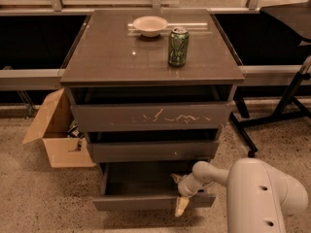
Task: Open bottom drawer
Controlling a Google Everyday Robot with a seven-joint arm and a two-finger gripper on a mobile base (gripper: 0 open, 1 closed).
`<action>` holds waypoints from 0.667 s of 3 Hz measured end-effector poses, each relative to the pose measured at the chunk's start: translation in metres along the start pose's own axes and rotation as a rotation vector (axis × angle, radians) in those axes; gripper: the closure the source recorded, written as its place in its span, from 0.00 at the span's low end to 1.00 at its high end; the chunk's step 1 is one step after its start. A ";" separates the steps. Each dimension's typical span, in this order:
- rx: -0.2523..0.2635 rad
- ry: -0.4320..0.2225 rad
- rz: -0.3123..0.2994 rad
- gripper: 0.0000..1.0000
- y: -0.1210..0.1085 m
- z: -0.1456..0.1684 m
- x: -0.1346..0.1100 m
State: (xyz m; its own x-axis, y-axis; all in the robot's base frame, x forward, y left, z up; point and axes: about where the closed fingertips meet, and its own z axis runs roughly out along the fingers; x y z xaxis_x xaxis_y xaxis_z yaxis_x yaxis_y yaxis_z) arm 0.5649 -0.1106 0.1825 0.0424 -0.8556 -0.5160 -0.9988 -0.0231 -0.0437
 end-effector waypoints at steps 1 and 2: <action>-0.046 -0.037 -0.010 0.02 0.009 0.004 0.001; -0.109 -0.068 -0.016 0.25 0.036 0.011 0.001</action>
Offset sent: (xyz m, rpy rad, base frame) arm -0.0617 0.0021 -0.0151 0.0897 0.1375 0.1117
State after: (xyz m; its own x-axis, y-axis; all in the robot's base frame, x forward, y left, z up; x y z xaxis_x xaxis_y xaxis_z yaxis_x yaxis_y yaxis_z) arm 0.5291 -0.1070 0.1711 0.0567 -0.8178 -0.5727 -0.9946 -0.0963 0.0390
